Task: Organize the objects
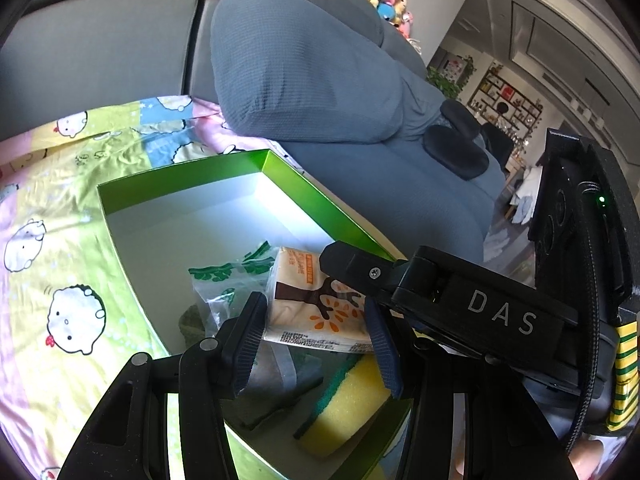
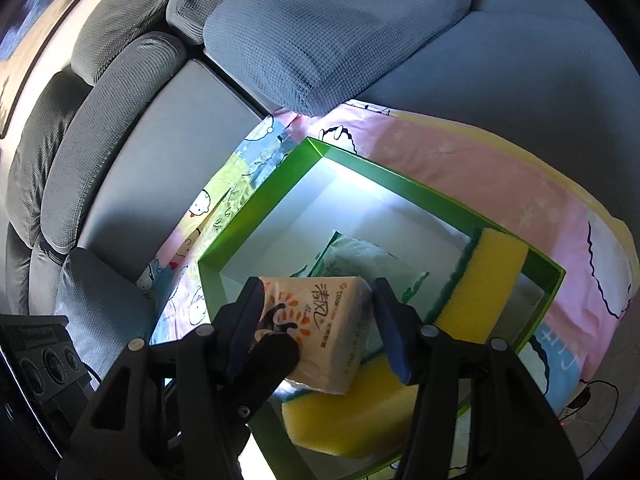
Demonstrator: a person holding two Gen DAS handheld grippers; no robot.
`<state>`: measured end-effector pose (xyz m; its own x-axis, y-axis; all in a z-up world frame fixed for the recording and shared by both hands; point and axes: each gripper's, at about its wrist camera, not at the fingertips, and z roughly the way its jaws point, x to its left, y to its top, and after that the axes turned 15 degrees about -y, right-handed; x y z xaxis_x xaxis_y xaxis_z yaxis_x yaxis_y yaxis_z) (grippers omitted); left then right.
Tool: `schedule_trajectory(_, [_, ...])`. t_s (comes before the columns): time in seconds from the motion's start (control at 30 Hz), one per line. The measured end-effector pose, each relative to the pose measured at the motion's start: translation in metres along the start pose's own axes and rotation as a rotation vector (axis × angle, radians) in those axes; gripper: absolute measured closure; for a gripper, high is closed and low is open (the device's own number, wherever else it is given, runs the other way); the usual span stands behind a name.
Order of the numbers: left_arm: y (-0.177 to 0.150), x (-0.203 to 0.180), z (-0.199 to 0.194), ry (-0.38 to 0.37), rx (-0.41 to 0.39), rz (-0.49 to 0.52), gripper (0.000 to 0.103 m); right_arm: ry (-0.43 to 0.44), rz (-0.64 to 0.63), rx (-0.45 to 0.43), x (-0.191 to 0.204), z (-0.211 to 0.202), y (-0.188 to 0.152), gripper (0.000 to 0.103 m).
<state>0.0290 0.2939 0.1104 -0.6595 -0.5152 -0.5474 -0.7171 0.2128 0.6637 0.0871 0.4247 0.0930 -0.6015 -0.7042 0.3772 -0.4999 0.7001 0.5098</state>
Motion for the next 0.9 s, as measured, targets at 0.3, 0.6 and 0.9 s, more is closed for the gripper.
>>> schedule_trajectory(0.3, [-0.0001,0.0030,0.0012,0.014,-0.003,-0.013,0.052,-0.023,-0.002,-0.005,0.0027,-0.0012,-0.0017,0.050])
schedule_trajectory(0.6, [-0.0008,0.0039,0.0000,0.015,-0.012,-0.024,0.052,-0.027,0.002,-0.008,0.0030,-0.0019,-0.0012,0.050])
schedule_trajectory(0.9, [0.0012,-0.0003,-0.0057,0.070,-0.009,-0.021,0.052,-0.013,0.007,-0.014,0.0040,-0.0035,-0.0022,0.049])
